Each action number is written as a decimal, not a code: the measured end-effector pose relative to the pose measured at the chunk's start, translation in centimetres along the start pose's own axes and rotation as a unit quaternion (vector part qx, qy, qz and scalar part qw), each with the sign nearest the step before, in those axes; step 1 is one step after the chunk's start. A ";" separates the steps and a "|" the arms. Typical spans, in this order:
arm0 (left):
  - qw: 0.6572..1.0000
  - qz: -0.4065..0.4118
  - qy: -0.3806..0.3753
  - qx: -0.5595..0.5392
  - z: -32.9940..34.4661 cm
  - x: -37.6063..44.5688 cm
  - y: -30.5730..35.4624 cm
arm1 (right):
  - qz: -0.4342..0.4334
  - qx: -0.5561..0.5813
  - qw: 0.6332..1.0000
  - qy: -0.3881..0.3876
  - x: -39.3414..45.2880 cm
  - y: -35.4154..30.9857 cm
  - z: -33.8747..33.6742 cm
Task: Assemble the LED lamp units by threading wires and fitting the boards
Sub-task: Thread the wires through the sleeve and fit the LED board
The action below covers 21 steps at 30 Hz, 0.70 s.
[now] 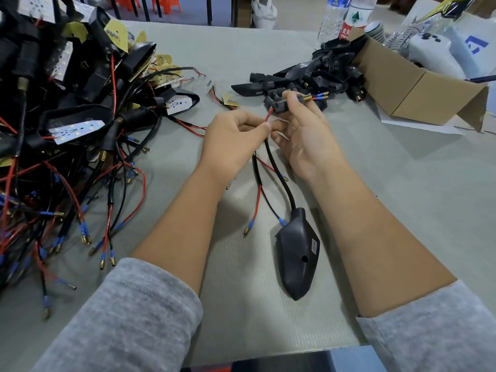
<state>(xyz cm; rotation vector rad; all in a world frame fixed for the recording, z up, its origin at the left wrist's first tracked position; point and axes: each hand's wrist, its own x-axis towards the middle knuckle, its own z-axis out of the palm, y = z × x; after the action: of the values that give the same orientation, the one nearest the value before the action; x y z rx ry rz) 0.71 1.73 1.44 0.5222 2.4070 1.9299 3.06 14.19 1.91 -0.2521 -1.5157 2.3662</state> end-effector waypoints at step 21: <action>0.998 -0.006 0.008 0.059 0.1 -0.1 0.1 | -0.030 -0.041 0.998 0.022 0.2 -0.2 -0.5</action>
<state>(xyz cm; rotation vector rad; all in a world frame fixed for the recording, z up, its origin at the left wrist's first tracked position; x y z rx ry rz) 0.89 1.84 1.46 0.4977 2.5385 1.8034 3.05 14.75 1.87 -0.2723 -1.5795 2.2403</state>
